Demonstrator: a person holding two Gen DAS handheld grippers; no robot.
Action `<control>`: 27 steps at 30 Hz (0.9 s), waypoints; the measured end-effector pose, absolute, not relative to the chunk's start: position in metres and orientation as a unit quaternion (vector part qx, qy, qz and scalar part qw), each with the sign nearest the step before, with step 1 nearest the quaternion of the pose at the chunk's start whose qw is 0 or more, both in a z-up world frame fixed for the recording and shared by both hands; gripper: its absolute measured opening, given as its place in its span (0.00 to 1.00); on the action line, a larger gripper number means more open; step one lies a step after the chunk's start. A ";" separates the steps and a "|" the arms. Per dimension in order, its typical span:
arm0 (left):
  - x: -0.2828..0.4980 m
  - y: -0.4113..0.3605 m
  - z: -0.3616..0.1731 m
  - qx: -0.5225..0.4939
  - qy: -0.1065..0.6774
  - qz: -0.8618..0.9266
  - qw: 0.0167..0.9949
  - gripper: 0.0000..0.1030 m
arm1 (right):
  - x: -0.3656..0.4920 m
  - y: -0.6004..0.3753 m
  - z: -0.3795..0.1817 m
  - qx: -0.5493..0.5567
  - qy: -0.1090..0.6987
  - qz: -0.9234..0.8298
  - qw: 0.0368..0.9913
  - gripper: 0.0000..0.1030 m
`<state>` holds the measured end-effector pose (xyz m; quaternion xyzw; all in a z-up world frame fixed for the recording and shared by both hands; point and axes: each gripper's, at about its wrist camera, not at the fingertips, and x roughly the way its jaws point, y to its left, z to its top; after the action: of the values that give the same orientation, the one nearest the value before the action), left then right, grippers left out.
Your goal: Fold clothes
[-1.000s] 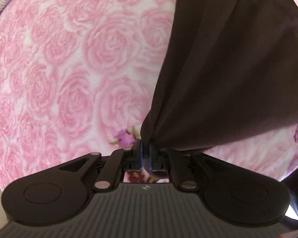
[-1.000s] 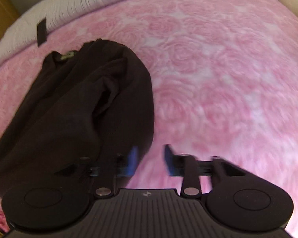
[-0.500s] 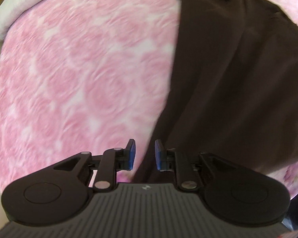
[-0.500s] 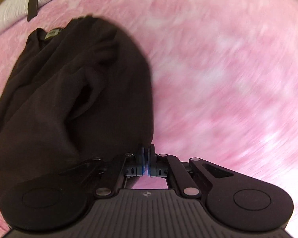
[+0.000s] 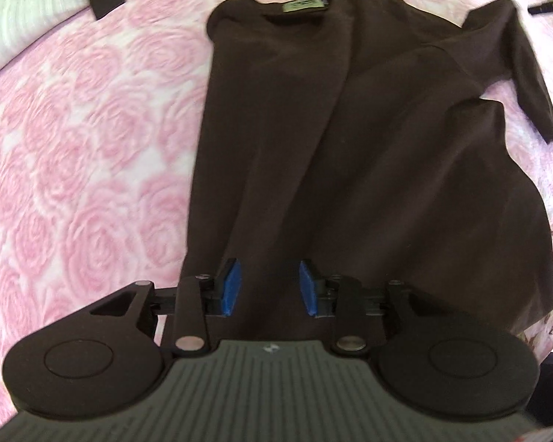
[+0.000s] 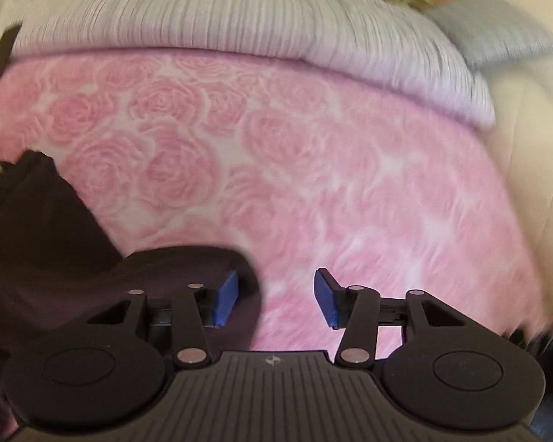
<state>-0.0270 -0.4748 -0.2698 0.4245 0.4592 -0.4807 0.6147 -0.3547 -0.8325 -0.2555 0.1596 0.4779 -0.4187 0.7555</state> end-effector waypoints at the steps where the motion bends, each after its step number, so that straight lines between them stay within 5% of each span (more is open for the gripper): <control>1: -0.030 -0.478 -0.271 0.426 0.457 -0.485 0.612 0.30 | -0.367 -0.824 -0.261 0.189 0.470 -0.419 0.754 0.47; 10: -0.053 -0.507 -0.281 0.452 0.444 -0.510 0.582 0.33 | -0.442 -0.746 -0.325 0.400 0.418 -0.386 0.719 0.54; 11: -0.055 -0.509 -0.281 0.456 0.441 -0.512 0.580 0.33 | -0.441 -0.743 -0.329 0.407 0.418 -0.377 0.720 0.41; 12: -0.057 -0.512 -0.281 0.459 0.437 -0.514 0.578 0.33 | -0.439 -0.742 -0.333 0.412 0.421 -0.366 0.720 0.04; 13: -0.058 -0.515 -0.280 0.462 0.433 -0.516 0.577 0.33 | -0.437 -0.742 -0.332 0.406 0.427 -0.365 0.721 0.02; 23: -0.064 -0.532 -0.272 0.463 0.413 -0.519 0.588 0.33 | -0.488 -0.803 -0.226 0.138 0.430 -0.551 0.702 0.03; 25: -0.065 -0.530 -0.272 0.463 0.411 -0.518 0.590 0.34 | -0.498 -0.827 -0.214 0.089 0.426 -0.592 0.678 0.10; 27: -0.067 -0.529 -0.272 0.464 0.410 -0.517 0.591 0.35 | -0.498 -0.847 -0.210 0.066 0.435 -0.611 0.658 0.29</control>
<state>-0.0668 -0.5287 -0.2718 0.4640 0.4098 -0.5167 0.5914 -0.4982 -0.8473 -0.2103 0.0658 0.4349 -0.6107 0.6585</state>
